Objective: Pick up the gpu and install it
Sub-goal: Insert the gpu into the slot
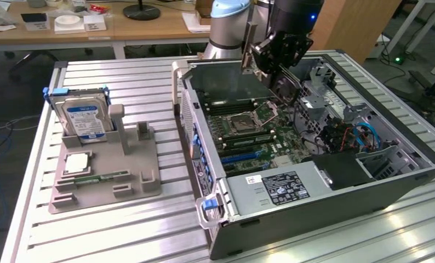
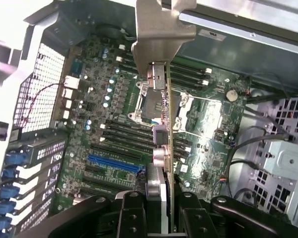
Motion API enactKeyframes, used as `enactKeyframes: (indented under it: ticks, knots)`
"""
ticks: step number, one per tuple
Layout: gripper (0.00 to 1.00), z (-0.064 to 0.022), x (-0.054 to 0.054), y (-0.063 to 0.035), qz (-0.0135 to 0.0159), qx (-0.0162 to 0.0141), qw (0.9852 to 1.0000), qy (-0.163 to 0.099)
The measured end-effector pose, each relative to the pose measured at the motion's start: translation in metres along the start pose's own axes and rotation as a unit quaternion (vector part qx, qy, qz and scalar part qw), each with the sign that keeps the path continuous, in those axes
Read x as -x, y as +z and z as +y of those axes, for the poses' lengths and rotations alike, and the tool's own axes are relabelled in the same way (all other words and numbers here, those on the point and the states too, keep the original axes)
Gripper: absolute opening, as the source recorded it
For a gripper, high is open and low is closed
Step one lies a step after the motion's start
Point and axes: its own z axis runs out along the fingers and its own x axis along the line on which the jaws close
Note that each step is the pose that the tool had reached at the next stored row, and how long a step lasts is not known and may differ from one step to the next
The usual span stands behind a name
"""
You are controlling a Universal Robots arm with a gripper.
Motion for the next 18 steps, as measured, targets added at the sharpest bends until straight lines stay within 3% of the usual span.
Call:
enactKeyframes:
  ticks: [3, 7, 10, 18]
  knots:
    - [0.29, -0.0001, -0.0002, 0.0, 0.0006, 0.0001, 0.9995, -0.032]
    - [0.29, -0.0001, -0.0003, 0.0, 0.001, 0.0001, 0.9986, -0.053]
    - [0.29, -0.0003, -0.0006, 0.0, 0.0015, 0.0002, 0.9964, -0.084]
    - [0.29, -0.0004, -0.0008, 0.0, 0.0022, 0.0003, 0.9917, -0.128]
